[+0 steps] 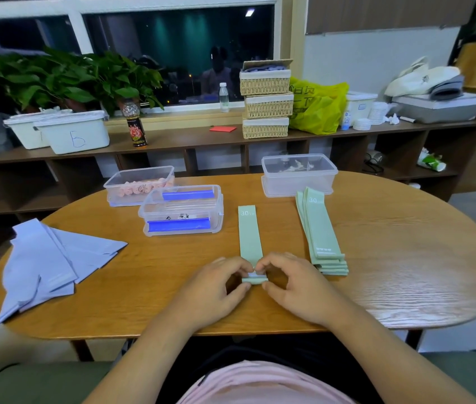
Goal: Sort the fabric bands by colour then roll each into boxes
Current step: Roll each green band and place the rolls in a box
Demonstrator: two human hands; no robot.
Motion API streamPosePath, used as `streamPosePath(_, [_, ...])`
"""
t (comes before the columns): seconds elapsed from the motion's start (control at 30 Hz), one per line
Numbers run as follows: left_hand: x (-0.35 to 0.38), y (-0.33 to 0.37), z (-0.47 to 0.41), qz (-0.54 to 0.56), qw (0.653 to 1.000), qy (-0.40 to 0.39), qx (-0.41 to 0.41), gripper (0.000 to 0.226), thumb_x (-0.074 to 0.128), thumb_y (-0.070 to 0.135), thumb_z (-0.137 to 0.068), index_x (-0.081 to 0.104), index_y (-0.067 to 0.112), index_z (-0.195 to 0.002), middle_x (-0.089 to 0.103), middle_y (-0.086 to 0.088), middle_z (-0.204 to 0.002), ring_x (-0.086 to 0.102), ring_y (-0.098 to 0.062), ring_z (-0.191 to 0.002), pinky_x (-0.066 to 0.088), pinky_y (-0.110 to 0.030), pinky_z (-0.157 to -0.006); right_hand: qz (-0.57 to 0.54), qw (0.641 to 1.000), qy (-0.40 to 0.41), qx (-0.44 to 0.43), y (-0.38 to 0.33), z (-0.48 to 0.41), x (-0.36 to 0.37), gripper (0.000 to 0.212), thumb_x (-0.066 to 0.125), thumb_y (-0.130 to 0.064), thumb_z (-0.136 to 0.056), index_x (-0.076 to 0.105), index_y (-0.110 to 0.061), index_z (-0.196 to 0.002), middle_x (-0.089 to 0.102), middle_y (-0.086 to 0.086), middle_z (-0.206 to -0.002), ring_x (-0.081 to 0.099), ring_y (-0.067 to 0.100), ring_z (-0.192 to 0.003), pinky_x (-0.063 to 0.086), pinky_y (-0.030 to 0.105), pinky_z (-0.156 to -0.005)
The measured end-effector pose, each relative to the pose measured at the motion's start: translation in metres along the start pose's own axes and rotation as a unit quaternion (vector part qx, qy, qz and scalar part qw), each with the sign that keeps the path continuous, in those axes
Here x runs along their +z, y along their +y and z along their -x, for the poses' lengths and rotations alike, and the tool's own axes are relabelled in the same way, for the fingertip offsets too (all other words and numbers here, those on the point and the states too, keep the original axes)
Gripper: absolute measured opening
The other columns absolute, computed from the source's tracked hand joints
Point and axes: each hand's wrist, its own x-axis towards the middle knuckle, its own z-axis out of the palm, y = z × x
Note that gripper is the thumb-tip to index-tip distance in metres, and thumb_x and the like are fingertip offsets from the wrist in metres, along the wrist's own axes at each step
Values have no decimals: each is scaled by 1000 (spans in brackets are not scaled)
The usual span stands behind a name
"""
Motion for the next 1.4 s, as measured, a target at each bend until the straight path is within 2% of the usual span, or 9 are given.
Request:
streamPosePath(0.2, [3,-1,-3,-13,1000,19,4,18,67,36,-101,60,42,-117,60,25,-108,57,1,-107,53,-35,-92,14,1000,16,5,0,-2,3,17,66,-29,-102,60,-41,-113,65,-25,-107,61,1,-110,52,29,-95])
streamPosePath(0.3, [3,-3,-3,-24,999,25,31,15,68,34,-100,65,35,-114,59,23,-109,55,-4,-109,50,-34,-93,38,999,24,-3,1,-1,4,14,68,-29,-100,66,-39,-109,64,-26,-105,58,2,-110,50,27,-95])
streamPosePath(0.47, [5,-7,-3,-18,998,21,51,15,71,37,-96,71,34,-111,61,22,-110,56,-5,-108,51,-35,-92,42,998,25,-26,1,0,3,13,72,-26,-94,71,-38,-101,62,-24,-101,56,4,-106,47,21,-92])
streamPosePath(0.67, [5,-9,-2,6,998,27,59,12,77,35,-94,76,33,-105,66,21,-106,58,-4,-105,52,-33,-92,26,999,14,-32,-1,1,2,15,76,-21,-86,73,-34,-93,65,-19,-92,60,9,-98,49,25,-87])
streamPosePath(0.97, [5,-11,-3,25,998,28,57,7,82,33,-90,80,33,-97,68,21,-100,61,-6,-101,51,-33,-92,25,999,16,-40,1,2,4,13,76,-23,-85,73,-35,-91,65,-20,-90,59,8,-97,51,26,-85])
streamPosePath(1.2, [6,-7,-1,14,997,41,56,10,80,35,-92,80,34,-102,67,23,-103,59,-3,-104,50,-23,-91,42,998,33,-37,4,1,6,10,77,-29,-87,75,-35,-94,63,-23,-92,57,7,-100,45,16,-86])
streamPosePath(1.3, [7,-8,-1,3,998,39,52,15,78,42,-93,80,33,-105,67,22,-104,58,-3,-105,51,-26,-91,50,998,37,-32,4,0,7,9,78,-32,-87,75,-36,-95,61,-24,-92,54,4,-101,41,10,-85])
streamPosePath(1.4, [8,-8,-1,-6,998,41,45,21,74,48,-94,81,32,-106,67,22,-105,57,-3,-106,53,-30,-89,55,997,44,-23,5,0,7,9,79,-37,-87,76,-37,-96,61,-24,-93,53,3,-103,42,12,-87])
